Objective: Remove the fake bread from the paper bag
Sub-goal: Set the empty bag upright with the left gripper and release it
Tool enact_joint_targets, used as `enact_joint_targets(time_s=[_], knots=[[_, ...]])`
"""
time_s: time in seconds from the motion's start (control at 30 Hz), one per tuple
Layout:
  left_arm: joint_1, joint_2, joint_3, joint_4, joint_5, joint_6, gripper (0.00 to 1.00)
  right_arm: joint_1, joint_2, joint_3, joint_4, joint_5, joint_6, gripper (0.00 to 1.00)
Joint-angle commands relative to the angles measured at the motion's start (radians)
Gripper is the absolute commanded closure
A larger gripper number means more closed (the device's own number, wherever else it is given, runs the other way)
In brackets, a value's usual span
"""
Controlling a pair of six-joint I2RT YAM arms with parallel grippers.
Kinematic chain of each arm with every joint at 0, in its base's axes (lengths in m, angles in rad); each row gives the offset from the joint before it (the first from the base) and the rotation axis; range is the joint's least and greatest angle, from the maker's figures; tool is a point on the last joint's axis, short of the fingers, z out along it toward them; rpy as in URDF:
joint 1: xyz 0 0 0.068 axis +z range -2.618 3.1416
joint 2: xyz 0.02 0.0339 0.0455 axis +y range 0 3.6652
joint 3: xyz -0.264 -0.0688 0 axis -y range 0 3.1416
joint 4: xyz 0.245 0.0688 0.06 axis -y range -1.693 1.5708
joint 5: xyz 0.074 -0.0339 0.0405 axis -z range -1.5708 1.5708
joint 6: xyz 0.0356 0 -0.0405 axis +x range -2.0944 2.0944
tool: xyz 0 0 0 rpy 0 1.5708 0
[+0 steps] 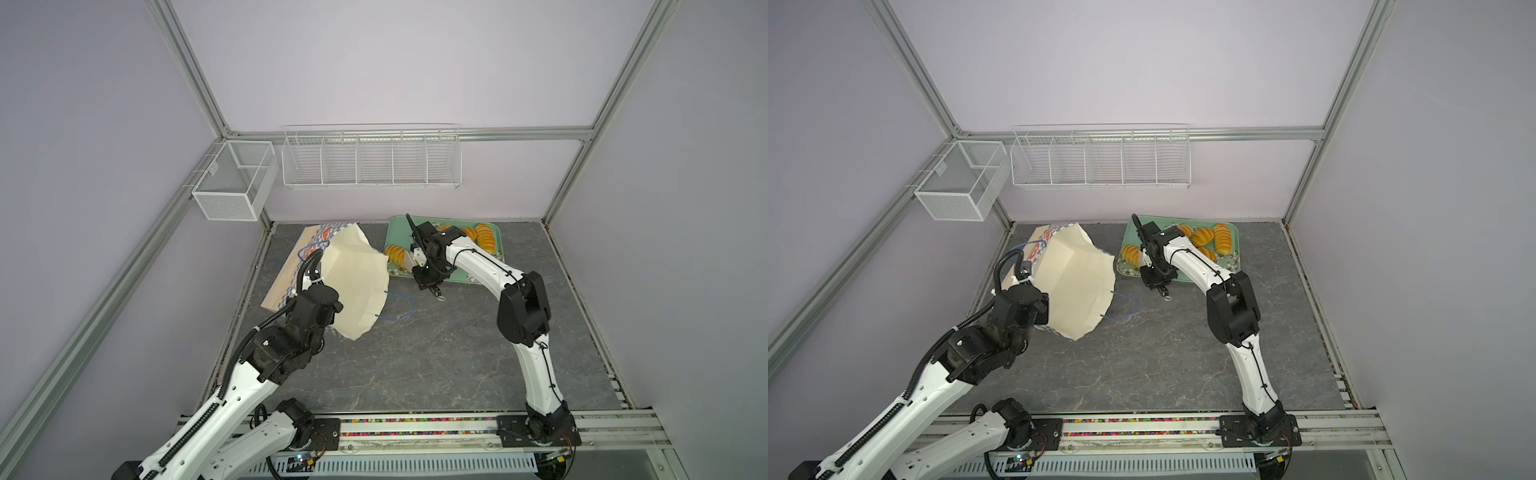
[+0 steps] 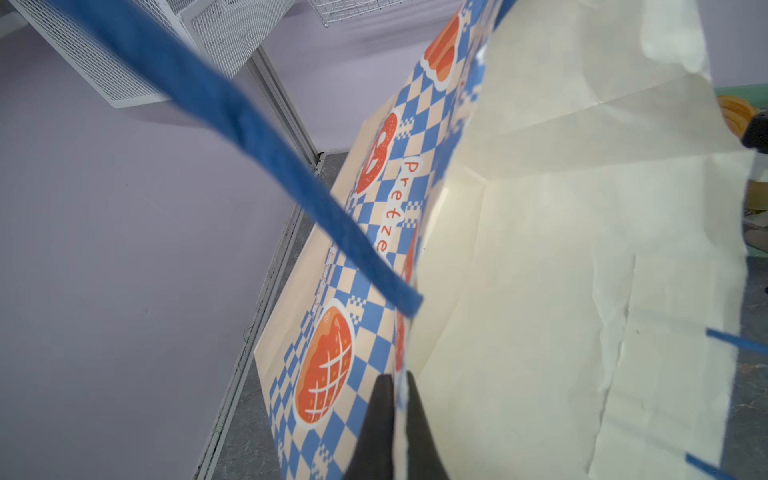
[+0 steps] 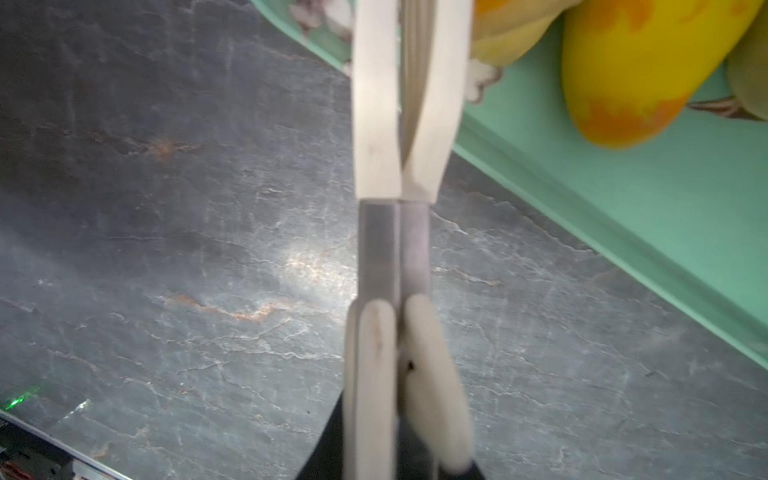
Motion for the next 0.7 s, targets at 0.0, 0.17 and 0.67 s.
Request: enact_joint_targets(time_s=[0.0, 0.17, 0.67], knots=[[0.080, 0.036, 0.072, 0.041, 0.124, 0.035, 1.00, -0.006, -0.006, 0.027, -0.026, 0.016, -0.029, 0.93], [0.263, 0.124, 0.165, 0.052, 0.377, 0.046, 1.00, 0.001, -0.071, -0.009, 0.012, -0.039, -0.032, 0.93], [0.507, 0.383, 0.376, 0.073, 0.766, 0.079, 1.00, 0.003, -0.287, -0.141, 0.106, -0.042, -0.016, 0.93]])
